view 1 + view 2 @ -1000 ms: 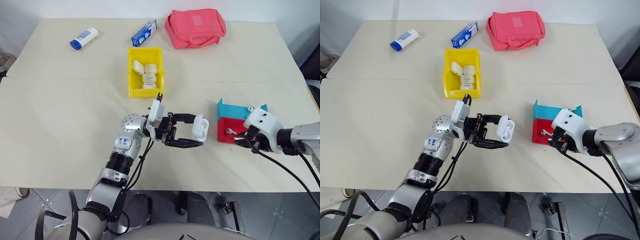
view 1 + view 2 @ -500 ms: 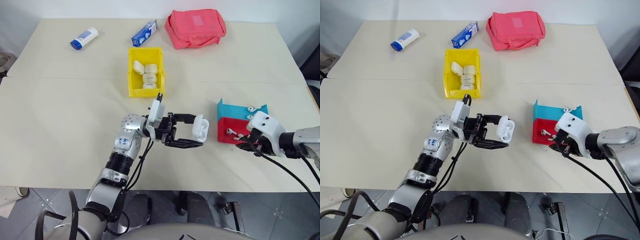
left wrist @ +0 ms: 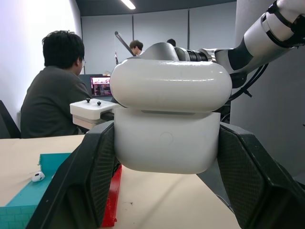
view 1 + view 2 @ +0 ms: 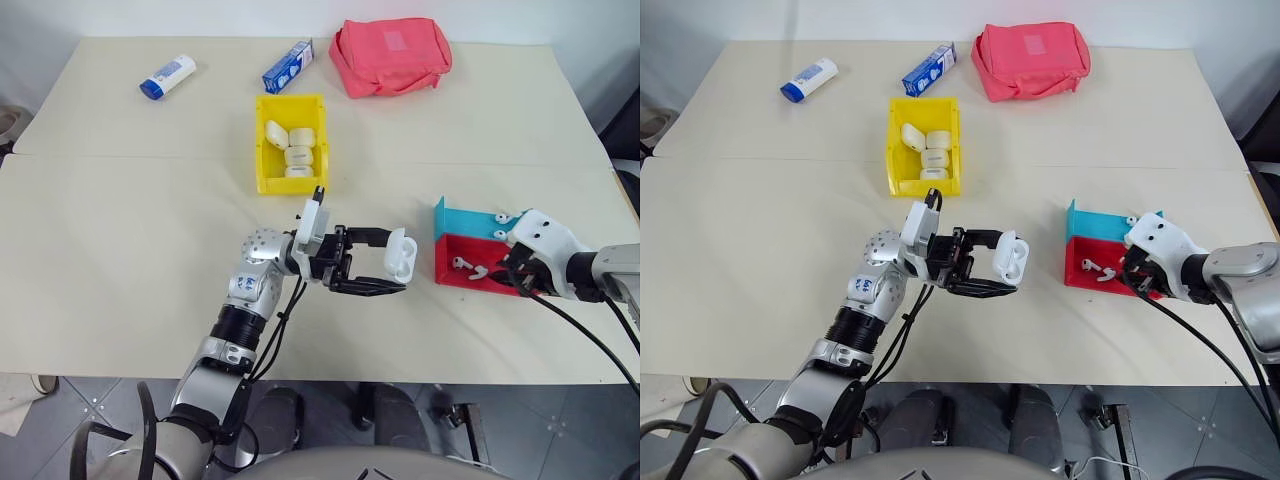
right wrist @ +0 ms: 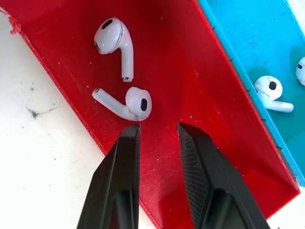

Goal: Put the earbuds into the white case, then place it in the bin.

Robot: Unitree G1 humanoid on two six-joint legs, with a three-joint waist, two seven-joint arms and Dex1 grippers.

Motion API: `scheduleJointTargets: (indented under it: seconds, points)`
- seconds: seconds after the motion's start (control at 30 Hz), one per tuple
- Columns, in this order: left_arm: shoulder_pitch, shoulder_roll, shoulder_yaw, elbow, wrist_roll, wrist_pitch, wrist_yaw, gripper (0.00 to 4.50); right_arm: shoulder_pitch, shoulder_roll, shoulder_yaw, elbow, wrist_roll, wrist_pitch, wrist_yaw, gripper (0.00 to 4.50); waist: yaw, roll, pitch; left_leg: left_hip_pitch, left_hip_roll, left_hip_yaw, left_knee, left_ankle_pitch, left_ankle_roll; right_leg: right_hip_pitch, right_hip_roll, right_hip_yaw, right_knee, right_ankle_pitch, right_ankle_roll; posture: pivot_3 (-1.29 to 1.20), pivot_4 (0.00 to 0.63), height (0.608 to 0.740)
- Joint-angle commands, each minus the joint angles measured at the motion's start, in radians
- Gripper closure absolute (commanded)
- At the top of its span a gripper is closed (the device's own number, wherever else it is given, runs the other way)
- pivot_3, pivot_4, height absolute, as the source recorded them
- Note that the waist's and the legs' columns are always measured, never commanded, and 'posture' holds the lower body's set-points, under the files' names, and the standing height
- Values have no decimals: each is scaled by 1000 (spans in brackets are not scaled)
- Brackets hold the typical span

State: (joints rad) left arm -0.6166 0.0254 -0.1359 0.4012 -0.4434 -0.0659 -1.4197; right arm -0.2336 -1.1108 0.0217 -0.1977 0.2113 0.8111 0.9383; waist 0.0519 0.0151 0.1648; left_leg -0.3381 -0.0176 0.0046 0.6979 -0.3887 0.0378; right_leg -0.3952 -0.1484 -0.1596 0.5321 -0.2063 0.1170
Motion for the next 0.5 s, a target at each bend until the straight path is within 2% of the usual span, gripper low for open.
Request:
scheduleJointTargets:
  seconds: [0.03, 0.17, 0.5]
  points:
    - [-7, -2, 5, -24, -16, -5, 2, 1699, -5, -21, -72, -112, 51, 50, 18, 3244, 0, 0, 0, 0, 0, 0, 0, 0, 0, 0, 0, 0, 0, 0, 0, 0, 150, 740]
    - [-10, -3, 6, -20, -17, -5, 3, 1699, 11, -9, -86, -200, 95, 102, 18, 3244, 1, 0, 0, 0, 1, 0, 0, 0, 0, 0, 0, 0, -1, 0, 0, 0, 150, 740]
    - [-9, -1, 6, -23, -16, -4, 4, 1699, 4, 37, -36, -174, 92, 97, -16, 3244, 1, 0, 0, 0, 1, 0, 0, -1, 0, 0, 0, 0, -2, 0, 0, 0, 150, 740]
